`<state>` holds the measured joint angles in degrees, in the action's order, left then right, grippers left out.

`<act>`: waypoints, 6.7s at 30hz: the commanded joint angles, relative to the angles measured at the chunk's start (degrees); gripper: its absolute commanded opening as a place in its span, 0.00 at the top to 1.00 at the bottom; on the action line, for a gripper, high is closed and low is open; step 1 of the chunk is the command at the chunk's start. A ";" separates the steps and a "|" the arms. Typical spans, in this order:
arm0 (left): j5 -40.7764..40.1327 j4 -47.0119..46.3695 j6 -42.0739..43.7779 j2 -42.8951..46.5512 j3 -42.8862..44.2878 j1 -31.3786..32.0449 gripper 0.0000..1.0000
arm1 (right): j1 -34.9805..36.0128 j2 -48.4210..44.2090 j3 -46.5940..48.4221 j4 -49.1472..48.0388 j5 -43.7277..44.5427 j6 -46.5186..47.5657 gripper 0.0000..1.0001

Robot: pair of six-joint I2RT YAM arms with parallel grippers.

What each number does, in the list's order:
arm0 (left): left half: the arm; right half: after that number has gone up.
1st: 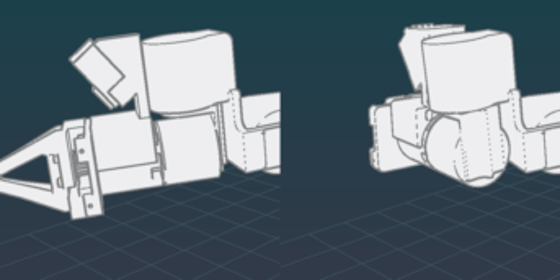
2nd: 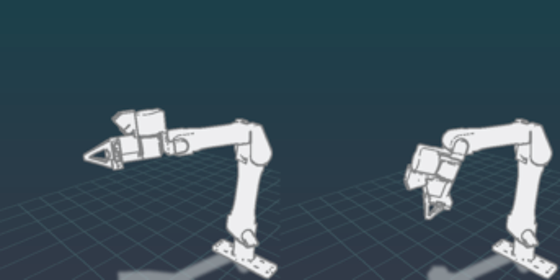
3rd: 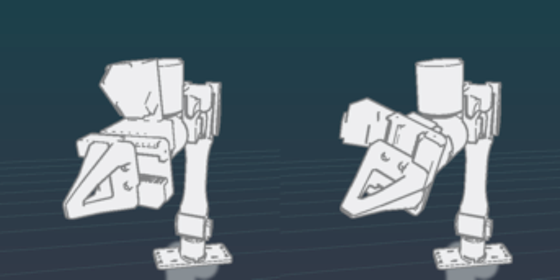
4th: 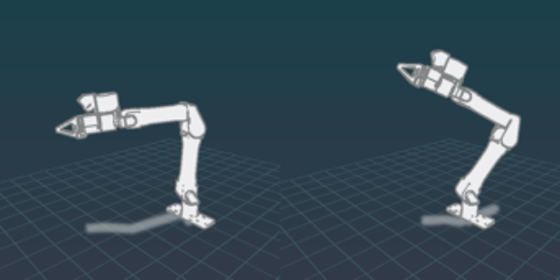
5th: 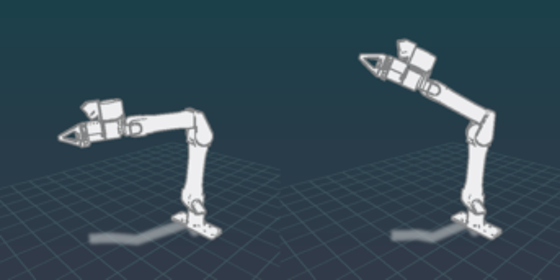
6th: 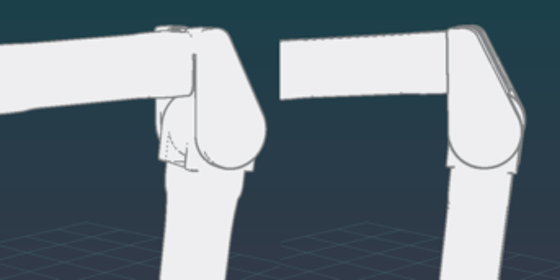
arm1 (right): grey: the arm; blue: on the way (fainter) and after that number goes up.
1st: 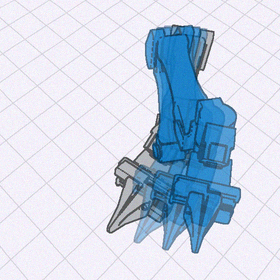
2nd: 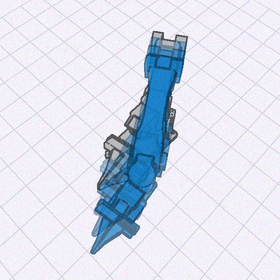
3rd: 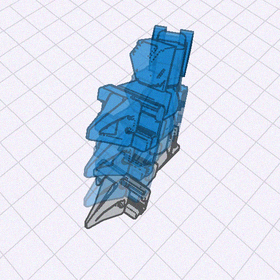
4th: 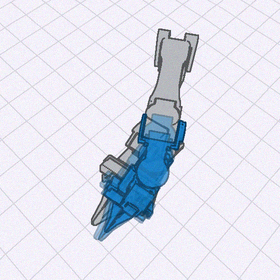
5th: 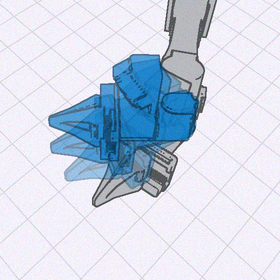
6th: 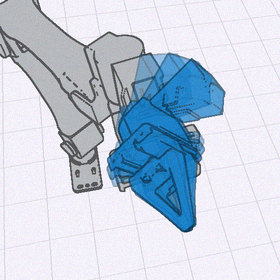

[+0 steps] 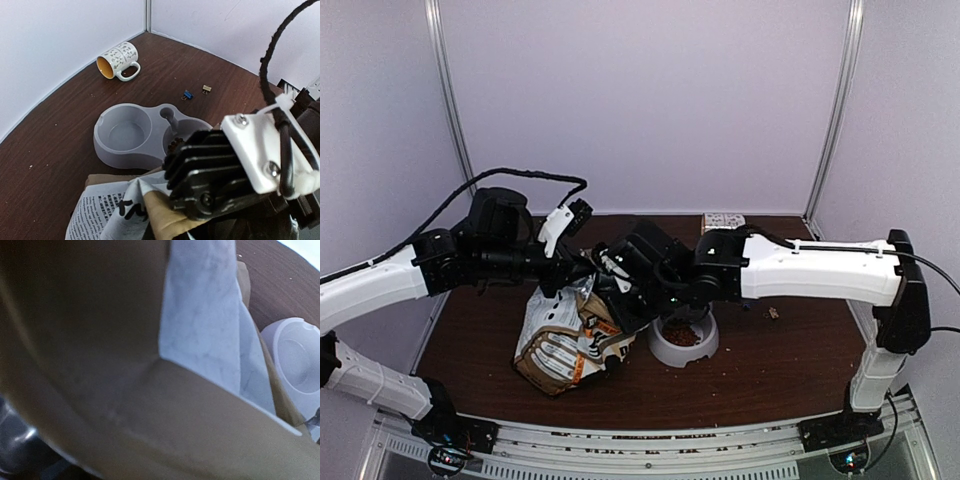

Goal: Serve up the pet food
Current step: Collect the pet food from the pet food bag, then place the pet food in the pet food bowl.

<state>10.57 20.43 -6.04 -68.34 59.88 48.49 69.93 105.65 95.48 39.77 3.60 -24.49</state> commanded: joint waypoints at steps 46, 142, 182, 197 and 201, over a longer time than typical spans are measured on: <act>-1.40 -4.91 -1.03 -1.68 -0.60 0.39 1.00 | -2.80 -4.52 -14.62 -21.77 -29.15 -1.53 1.00; -10.04 -4.60 -0.03 3.43 -1.79 0.33 1.00 | -16.73 -35.67 -40.13 -45.99 -35.44 -31.66 1.00; -14.51 -2.06 -2.50 2.32 -0.40 -1.31 1.00 | -21.14 -48.42 -52.60 -61.74 -33.21 -40.61 1.00; -16.51 -1.60 -1.59 4.64 -0.11 -2.27 1.00 | -29.18 -57.28 -63.09 -55.68 -26.33 -40.41 1.00; -15.37 -0.39 0.26 5.14 1.94 -2.78 1.00 | -31.37 -57.85 -68.08 -55.04 -26.02 -39.49 1.00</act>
<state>-2.68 21.71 -7.97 -64.05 58.41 47.03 40.29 48.38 31.22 -16.36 -24.29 -64.84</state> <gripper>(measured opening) 0.019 0.089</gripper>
